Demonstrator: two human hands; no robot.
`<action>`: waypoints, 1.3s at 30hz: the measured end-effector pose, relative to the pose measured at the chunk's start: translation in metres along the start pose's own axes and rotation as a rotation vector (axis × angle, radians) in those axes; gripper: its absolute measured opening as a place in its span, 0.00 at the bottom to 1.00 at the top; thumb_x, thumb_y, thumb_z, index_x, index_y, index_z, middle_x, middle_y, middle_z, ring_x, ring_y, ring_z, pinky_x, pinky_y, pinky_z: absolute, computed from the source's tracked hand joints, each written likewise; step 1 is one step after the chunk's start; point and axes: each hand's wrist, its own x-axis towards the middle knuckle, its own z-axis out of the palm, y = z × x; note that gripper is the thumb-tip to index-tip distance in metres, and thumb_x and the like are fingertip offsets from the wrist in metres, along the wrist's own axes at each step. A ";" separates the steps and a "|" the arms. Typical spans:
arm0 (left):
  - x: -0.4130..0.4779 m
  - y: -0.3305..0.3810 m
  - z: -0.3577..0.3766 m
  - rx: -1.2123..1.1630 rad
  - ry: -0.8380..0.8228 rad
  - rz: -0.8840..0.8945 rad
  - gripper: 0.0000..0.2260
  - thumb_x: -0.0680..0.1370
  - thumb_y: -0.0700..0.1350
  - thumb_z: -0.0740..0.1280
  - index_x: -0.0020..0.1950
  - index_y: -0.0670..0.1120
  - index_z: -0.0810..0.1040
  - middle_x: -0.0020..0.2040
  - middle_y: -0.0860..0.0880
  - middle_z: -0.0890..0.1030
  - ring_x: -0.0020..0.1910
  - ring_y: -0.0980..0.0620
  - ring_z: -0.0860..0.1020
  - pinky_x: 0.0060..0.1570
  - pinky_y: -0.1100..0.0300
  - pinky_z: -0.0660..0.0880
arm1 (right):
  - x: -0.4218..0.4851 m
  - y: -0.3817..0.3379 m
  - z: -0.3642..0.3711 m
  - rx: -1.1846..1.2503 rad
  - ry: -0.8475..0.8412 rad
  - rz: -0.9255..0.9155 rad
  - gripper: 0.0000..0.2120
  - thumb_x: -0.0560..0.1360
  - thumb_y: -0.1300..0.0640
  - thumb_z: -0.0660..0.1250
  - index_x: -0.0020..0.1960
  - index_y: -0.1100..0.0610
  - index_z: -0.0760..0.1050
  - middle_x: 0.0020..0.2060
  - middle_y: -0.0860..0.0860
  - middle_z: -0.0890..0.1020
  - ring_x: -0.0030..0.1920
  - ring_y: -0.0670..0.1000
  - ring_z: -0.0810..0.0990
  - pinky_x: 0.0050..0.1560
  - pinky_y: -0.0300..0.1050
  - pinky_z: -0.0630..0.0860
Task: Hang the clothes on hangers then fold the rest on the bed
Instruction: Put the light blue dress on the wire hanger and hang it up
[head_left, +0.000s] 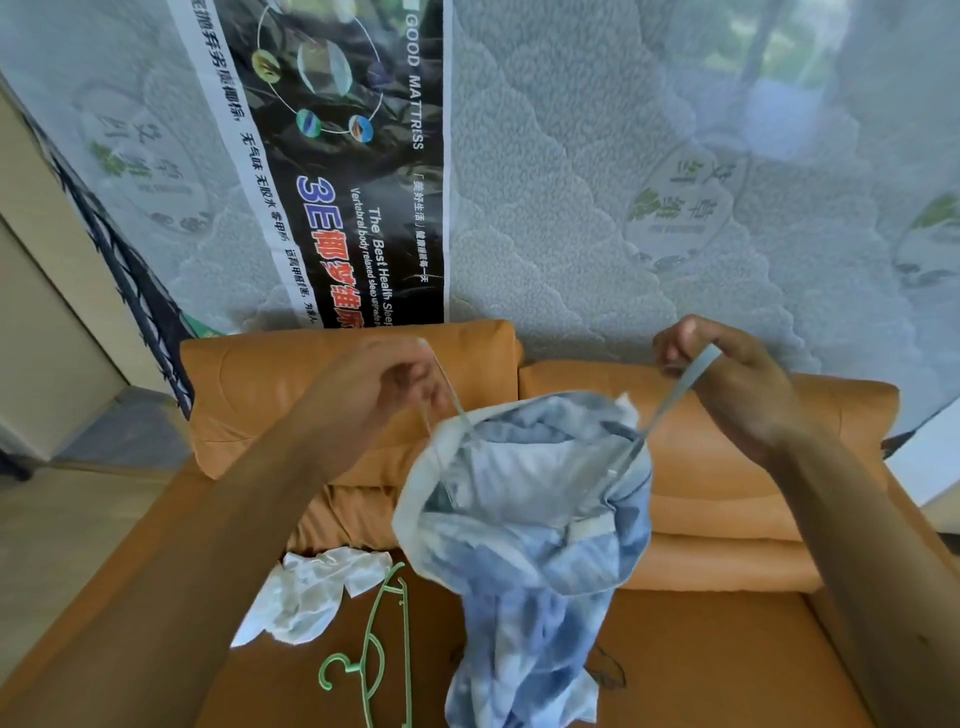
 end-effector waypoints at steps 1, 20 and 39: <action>0.000 0.002 0.000 -0.086 0.027 -0.006 0.14 0.80 0.42 0.62 0.34 0.45 0.71 0.29 0.48 0.71 0.32 0.48 0.74 0.45 0.51 0.78 | -0.003 0.006 -0.004 0.020 -0.026 0.006 0.14 0.79 0.45 0.68 0.37 0.49 0.75 0.40 0.51 0.75 0.47 0.52 0.72 0.53 0.49 0.68; -0.020 -0.072 -0.015 0.276 0.275 -0.393 0.09 0.84 0.38 0.59 0.53 0.39 0.79 0.36 0.43 0.82 0.26 0.52 0.72 0.25 0.63 0.68 | -0.063 0.160 0.007 -0.017 -0.288 0.590 0.07 0.83 0.62 0.63 0.51 0.63 0.79 0.48 0.54 0.85 0.51 0.52 0.84 0.56 0.48 0.78; -0.039 -0.278 0.012 0.126 0.493 -0.773 0.10 0.83 0.36 0.57 0.49 0.42 0.77 0.30 0.45 0.80 0.22 0.53 0.72 0.30 0.61 0.67 | -0.199 0.467 0.026 -0.126 0.221 1.340 0.12 0.75 0.74 0.65 0.43 0.58 0.69 0.34 0.58 0.72 0.29 0.51 0.71 0.22 0.35 0.66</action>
